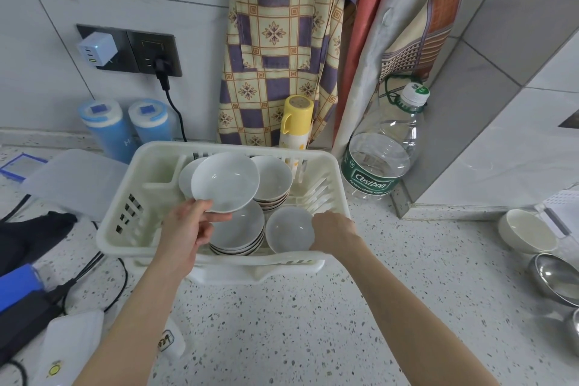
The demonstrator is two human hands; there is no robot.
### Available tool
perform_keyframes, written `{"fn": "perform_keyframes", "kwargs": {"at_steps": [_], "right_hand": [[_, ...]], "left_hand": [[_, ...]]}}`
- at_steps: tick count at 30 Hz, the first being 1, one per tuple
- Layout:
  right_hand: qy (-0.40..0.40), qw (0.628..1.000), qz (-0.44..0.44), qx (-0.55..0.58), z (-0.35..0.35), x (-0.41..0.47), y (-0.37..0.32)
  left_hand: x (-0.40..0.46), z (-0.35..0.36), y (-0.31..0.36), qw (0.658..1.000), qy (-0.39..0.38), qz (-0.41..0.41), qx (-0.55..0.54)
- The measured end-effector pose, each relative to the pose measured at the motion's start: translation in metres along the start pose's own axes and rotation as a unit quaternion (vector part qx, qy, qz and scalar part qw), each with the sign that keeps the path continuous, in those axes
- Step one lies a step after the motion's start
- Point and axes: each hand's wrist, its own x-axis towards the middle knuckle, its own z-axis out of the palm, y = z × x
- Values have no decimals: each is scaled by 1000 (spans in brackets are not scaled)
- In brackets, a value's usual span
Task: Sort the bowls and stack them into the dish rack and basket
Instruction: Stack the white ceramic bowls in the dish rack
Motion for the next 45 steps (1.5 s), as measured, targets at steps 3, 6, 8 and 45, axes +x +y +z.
{"fn": "perform_keyframes", "kwargs": {"at_steps": [3, 6, 8, 45], "right_hand": [[4, 997, 10, 83, -1, -2, 3], [56, 964, 37, 256, -1, -7, 11], [121, 910, 32, 396, -4, -13, 16], [69, 967, 66, 235, -33, -7, 13]], "left_hand": [[-2, 0, 1, 1000, -5, -2, 7], [-5, 1, 4, 1000, -8, -3, 22], [-8, 5, 8, 999, -16, -2, 31], [-48, 71, -15, 925, -186, -66, 324]]}}
